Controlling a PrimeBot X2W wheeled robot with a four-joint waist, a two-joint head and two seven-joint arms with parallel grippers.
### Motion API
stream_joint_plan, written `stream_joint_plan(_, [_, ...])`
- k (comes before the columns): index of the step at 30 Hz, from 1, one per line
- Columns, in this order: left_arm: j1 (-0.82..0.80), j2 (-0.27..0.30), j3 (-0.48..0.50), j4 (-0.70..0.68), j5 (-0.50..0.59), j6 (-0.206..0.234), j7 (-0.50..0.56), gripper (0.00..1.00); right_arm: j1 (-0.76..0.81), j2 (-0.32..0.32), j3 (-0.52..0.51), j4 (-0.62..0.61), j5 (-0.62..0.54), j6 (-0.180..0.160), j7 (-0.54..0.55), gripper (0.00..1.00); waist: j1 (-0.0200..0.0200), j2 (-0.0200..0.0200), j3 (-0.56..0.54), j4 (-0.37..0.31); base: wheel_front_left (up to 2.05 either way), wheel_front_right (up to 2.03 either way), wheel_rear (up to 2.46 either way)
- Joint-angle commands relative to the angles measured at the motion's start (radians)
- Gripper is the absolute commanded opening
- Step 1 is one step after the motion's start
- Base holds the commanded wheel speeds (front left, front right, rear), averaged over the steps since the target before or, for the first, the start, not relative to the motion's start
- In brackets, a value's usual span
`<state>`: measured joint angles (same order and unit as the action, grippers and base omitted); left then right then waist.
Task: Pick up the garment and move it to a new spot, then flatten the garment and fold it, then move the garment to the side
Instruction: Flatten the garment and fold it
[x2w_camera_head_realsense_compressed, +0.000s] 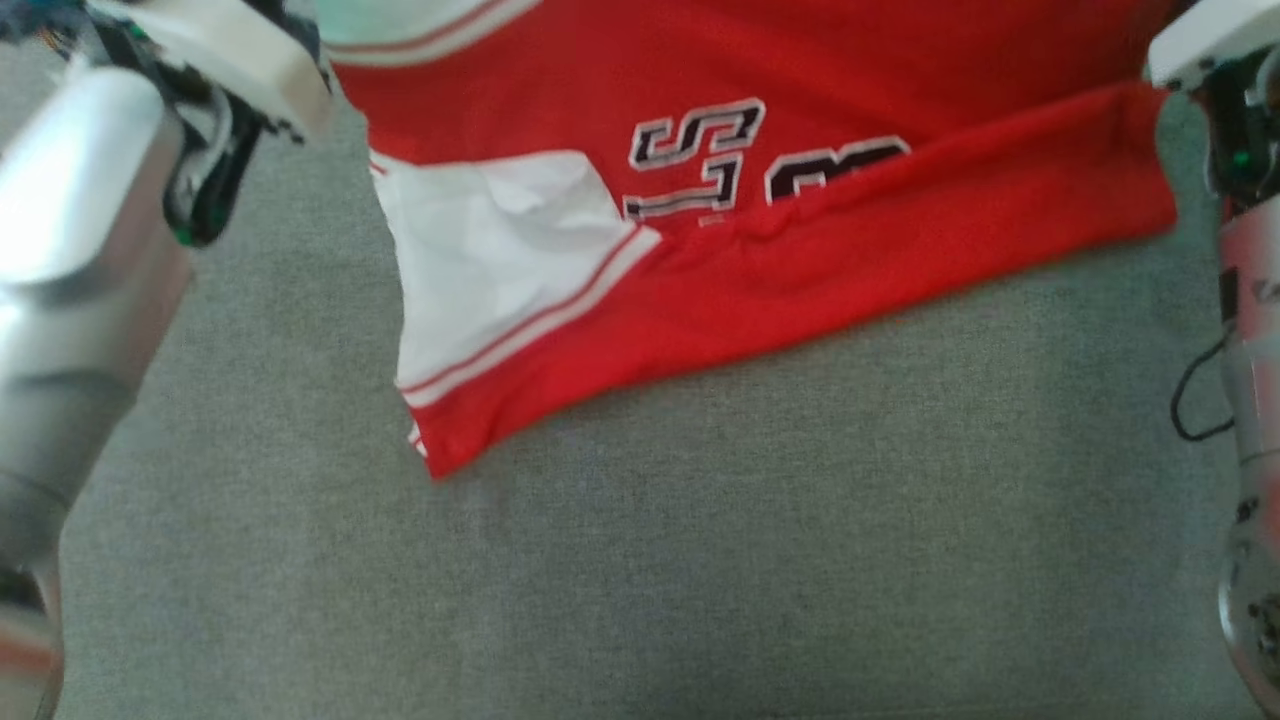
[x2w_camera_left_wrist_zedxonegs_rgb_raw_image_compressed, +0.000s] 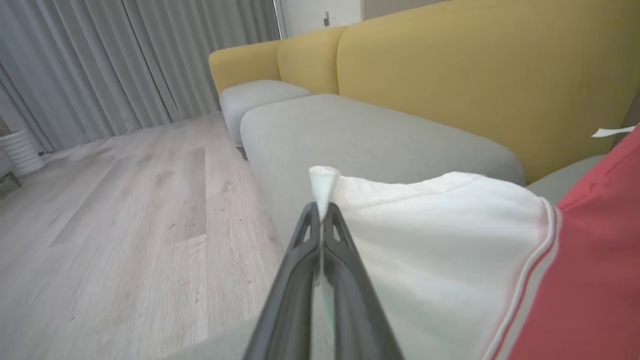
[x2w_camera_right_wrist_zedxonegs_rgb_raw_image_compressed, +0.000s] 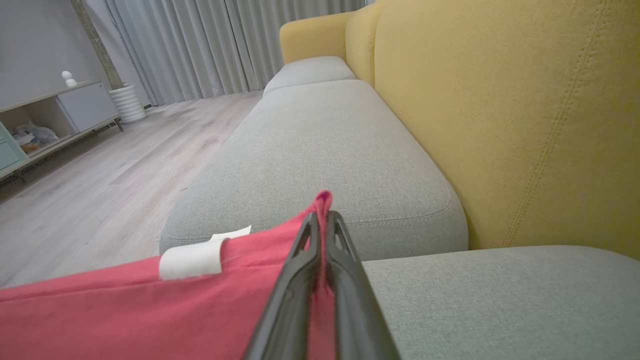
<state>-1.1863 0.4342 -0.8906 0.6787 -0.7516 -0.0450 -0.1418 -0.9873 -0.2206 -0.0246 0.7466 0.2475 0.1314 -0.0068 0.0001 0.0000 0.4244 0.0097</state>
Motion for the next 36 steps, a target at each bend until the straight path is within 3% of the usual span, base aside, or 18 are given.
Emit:
stream_joint_plan(1, [-0.070, 0.031, 0.049, 0.007, 0.009, -0.005, -0.027, 0.00, -0.037, 0.010, 0.016, -0.022, -0.001, -0.001, -0.015, 0.00, -0.0001, 0.0000, 0.006, 0.000, 0.00, 0.00, 0.00])
stream_joint_plan(10, [-0.083, -0.040, 0.024, 0.128, 0.015, -0.062, -0.098, 0.00, -0.052, -0.004, 0.044, 0.060, 0.016, -0.001, -0.051, 0.00, -0.0001, 0.0000, -0.013, 0.030, 0.00, 0.00, 0.00])
stream_joint_plan(18, [0.014, -0.032, -0.044, 0.091, -0.042, -0.084, -0.053, 0.00, 0.022, -0.069, 0.134, 0.101, 0.062, -0.001, -0.026, 0.00, -0.0001, 0.0000, -0.075, 0.060, 0.00, 0.00, 0.00])
stream_joint_plan(23, [0.092, 0.017, -0.099, -0.029, -0.124, -0.085, 0.032, 0.00, 0.080, -0.119, 0.184, 0.135, 0.094, -0.001, -0.012, 0.00, -0.0001, 0.0000, -0.108, 0.075, 0.00, 0.00, 0.00])
stream_joint_plan(31, [0.225, 0.162, -0.187, -0.302, -0.295, -0.086, 0.259, 0.00, 0.165, -0.204, 0.325, 0.148, 0.159, -0.001, 0.069, 0.00, -0.0001, 0.0000, -0.152, 0.088, 0.00, 0.00, 0.00])
stream_joint_plan(36, [0.274, 0.232, -0.232, -0.406, -0.334, -0.084, 0.375, 0.00, 0.206, -0.256, 0.416, 0.143, 0.203, -0.001, 0.147, 0.00, -0.0001, 0.0000, -0.163, 0.087, 0.00, 0.00, 0.00])
